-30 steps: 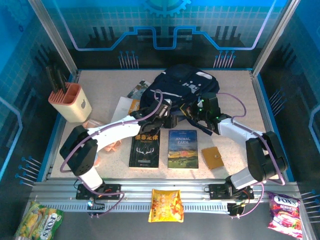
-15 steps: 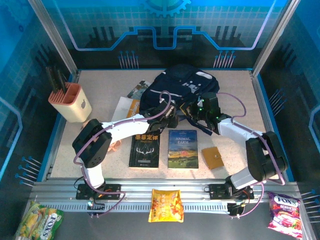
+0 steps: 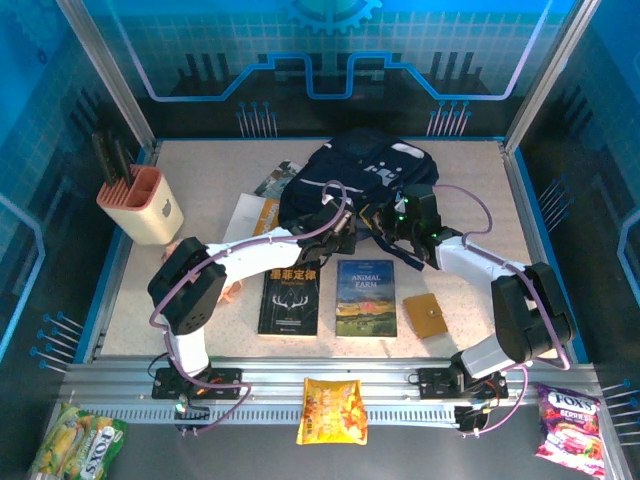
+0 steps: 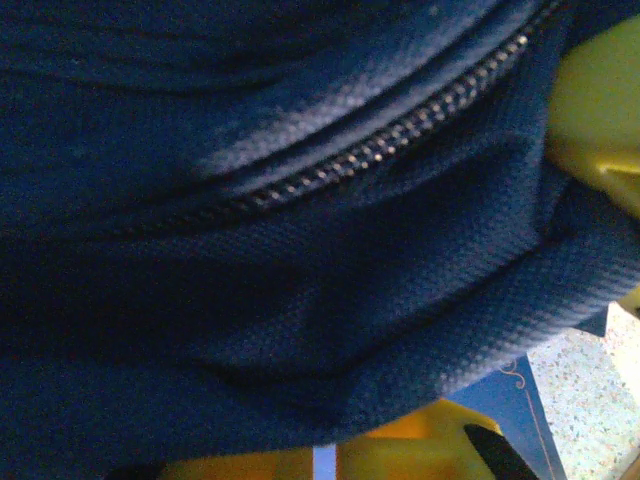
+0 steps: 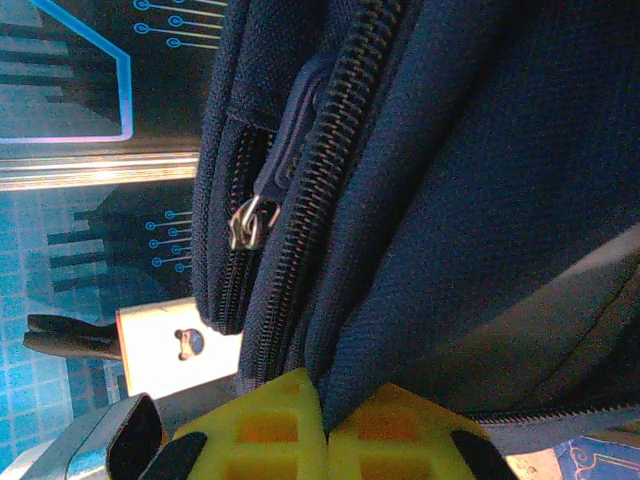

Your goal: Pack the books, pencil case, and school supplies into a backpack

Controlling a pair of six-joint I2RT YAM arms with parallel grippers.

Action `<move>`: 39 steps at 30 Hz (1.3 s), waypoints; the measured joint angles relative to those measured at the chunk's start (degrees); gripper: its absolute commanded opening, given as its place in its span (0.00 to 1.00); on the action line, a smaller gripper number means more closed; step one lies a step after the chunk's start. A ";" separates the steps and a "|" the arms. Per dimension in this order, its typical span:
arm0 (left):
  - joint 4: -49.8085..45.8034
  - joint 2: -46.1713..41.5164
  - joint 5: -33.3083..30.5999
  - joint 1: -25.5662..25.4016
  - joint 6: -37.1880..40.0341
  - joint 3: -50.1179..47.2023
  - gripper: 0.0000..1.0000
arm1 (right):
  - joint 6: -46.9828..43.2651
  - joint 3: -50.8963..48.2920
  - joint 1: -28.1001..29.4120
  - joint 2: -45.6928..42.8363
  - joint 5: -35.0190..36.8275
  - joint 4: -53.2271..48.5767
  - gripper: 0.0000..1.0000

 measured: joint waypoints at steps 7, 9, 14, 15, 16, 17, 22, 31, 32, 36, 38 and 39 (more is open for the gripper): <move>0.02 -3.50 -0.13 0.20 0.28 -3.72 0.01 | -1.31 -0.22 -1.36 -0.20 0.02 -1.57 0.03; 0.02 -5.49 0.72 0.79 0.55 -5.57 0.00 | -1.84 -0.72 -1.99 -0.68 0.07 -2.21 0.03; 0.07 -8.87 4.02 4.24 1.97 -9.18 0.00 | -3.69 -2.54 -3.80 -2.49 0.48 -3.61 0.03; 0.15 -9.31 4.92 5.18 2.03 -9.90 0.00 | -4.13 -2.91 -4.20 -2.84 0.42 -3.98 0.03; 0.15 -9.62 5.86 6.19 2.05 -10.49 0.00 | -4.61 -3.23 -4.57 -3.10 0.44 -4.35 0.02; 0.11 -9.75 6.29 6.91 2.16 -10.80 0.00 | -5.11 -3.48 -4.92 -3.34 0.50 -4.70 0.02; -0.33 -9.88 9.27 11.02 4.92 -11.28 0.00 | -9.16 -3.34 -8.33 -4.35 0.42 -8.33 0.02; -2.32 -9.79 18.34 10.47 9.57 -5.95 0.00 | -19.71 4.35 -14.14 -4.35 -0.04 -17.81 0.08; -2.36 -9.64 19.19 10.23 9.64 -4.92 0.00 | -20.70 5.29 -14.75 -4.31 0.00 -18.49 0.09; -2.43 -7.19 21.77 8.66 10.25 0.39 0.00 | -24.28 8.39 -18.49 -3.91 0.17 -21.64 0.28; -2.62 -4.94 22.49 7.34 10.32 3.19 0.00 | -25.22 8.39 -20.55 -3.91 0.09 -22.99 0.47; -2.71 -3.56 22.80 6.60 10.43 4.42 0.00 | -25.05 7.85 -21.46 -4.04 0.37 -23.26 0.53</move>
